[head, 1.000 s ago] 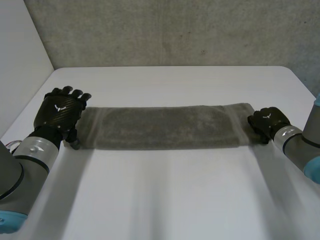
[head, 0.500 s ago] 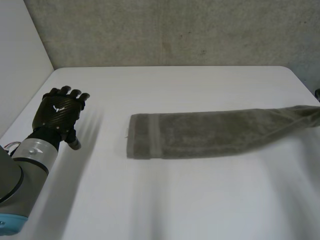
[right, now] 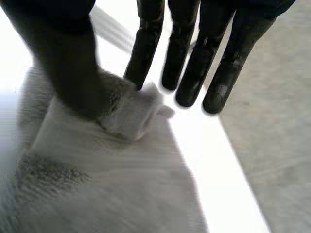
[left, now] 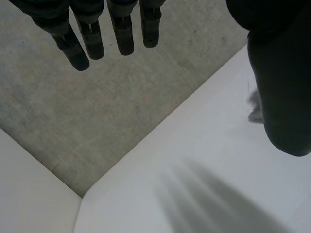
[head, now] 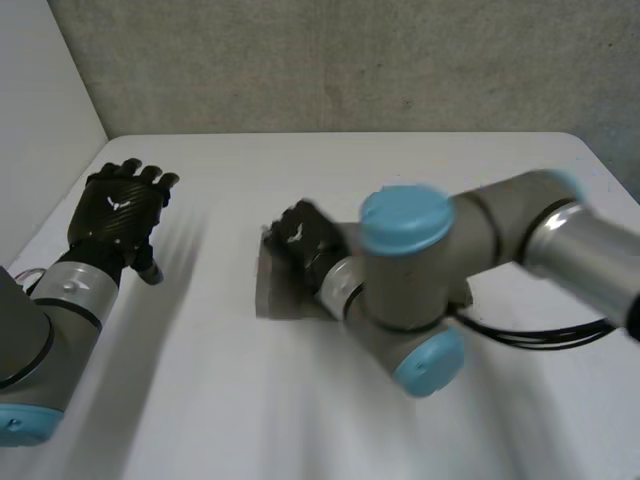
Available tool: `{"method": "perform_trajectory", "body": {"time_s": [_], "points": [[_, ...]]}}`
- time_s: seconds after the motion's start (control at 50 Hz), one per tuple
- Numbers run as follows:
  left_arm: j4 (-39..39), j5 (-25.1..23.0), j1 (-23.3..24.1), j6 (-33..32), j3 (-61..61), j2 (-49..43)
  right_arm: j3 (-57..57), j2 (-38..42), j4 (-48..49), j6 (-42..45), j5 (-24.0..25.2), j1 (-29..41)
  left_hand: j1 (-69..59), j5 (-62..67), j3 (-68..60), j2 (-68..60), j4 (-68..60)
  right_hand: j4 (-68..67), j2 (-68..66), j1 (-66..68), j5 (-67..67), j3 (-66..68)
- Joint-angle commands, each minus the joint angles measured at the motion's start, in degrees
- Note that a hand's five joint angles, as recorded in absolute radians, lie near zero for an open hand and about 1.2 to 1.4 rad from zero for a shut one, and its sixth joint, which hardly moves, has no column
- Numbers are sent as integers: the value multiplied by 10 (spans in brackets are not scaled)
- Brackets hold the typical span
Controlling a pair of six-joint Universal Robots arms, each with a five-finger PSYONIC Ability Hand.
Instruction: Fold the towel.
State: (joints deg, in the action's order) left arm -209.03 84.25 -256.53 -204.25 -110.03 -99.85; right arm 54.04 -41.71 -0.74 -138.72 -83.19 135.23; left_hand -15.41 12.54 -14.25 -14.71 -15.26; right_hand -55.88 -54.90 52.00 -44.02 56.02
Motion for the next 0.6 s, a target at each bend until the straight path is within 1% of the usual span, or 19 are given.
{"method": "perform_trajectory", "body": {"time_s": [0.02, 0.06, 0.08, 0.1, 0.12, 0.16, 0.18, 0.22, 0.24, 0.28, 0.34, 0.38, 0.4, 0.44, 0.52, 0.54, 0.56, 0.58, 0.6], "points": [[-1, 0, 8, -1, 8, -18, -11, 37, -6, -8, -4, 7, 52, -123, 40, 45, 50, 401, 391, -362, 382, -402], [-2, 0, 10, 0, 15, -21, -3, 3, -4, -16, -3, -2, 52, -123, 40, 45, 50, 409, 399, -370, 391, -411], [-2, 0, 10, 0, 15, -21, -3, 3, -4, -16, -3, -2, 52, -123, 40, 45, 50, 409, 399, -370, 391, -411], [-1, 0, 13, 0, 19, -23, 5, -32, -4, -28, -5, -9, 52, -123, 40, 45, 50, 426, 416, -387, 407, -427], [-1, 0, 13, 0, 19, -23, 5, -32, -4, -28, -5, -9, 52, -123, 40, 45, 50, 426, 416, -387, 407, -427], [-1, 0, 25, 0, 32, -28, 39, -92, -3, -64, -5, -44, 52, -123, 40, 45, 50, 459, 449, -420, 440, -460], [-1, 0, 25, 0, 32, -28, 39, -93, -3, -64, -5, -44, 52, -123, 40, 45, 50, 459, 449, -420, 440, -460], [-2, 2, 42, 0, 45, -33, 82, -136, -5, -99, 0, -86, 52, -123, 40, 45, 50, 459, 449, -420, 440, -460], [-2, 2, 42, 0, 45, -33, 83, -137, -5, -99, 0, -87, 52, -123, 40, 45, 50, 459, 449, -420, 440, -460], [-1, 3, 50, 0, 51, -35, 135, -167, -7, -117, -1, -116, 52, -123, 40, 45, 50, 459, 449, -420, 440, -460], [-2, 5, 69, 0, 57, -39, 171, -178, -5, -114, 0, -134, 52, -123, 40, 45, 50, 459, 449, -420, 440, -460], [-2, 6, 88, 0, 56, -39, 246, -189, 4, -103, 4, -183, 52, -123, 40, 45, 50, 459, 449, -420, 440, -460], [-2, 6, 88, 0, 56, -39, 246, -189, 4, -103, 4, -183, 52, -123, 40, 45, 50, 459, 449, -420, 440, -460], [-3, 6, 103, -1, 53, -43, 300, -187, 26, -81, 12, -226, 52, -123, 40, 45, 50, 459, 449, -420, 440, -460], [-3, 7, 112, -1, 51, -46, 344, -180, 68, -56, 20, -257, 52, -123, 40, 45, 50, 453, 443, -414, 434, -454], [-3, 7, 113, -1, 50, -46, 357, -173, 87, -46, 22, -267, 52, -123, 40, 45, 50, 408, 398, -369, 389, -409], [-3, 7, 113, -1, 50, -47, 357, -173, 87, -46, 22, -267, 52, -123, 40, 45, 50, 408, 398, -369, 389, -409], [-3, 7, 114, -1, 49, -48, 363, -158, 103, -38, 22, -274, 52, -123, 40, 45, 50, 346, 336, -307, 327, -347], [-3, 7, 114, -1, 49, -49, 365, -142, 114, -33, 22, -280, 52, -123, 40, 45, 50, 245, 236, -207, 227, -247]]}}
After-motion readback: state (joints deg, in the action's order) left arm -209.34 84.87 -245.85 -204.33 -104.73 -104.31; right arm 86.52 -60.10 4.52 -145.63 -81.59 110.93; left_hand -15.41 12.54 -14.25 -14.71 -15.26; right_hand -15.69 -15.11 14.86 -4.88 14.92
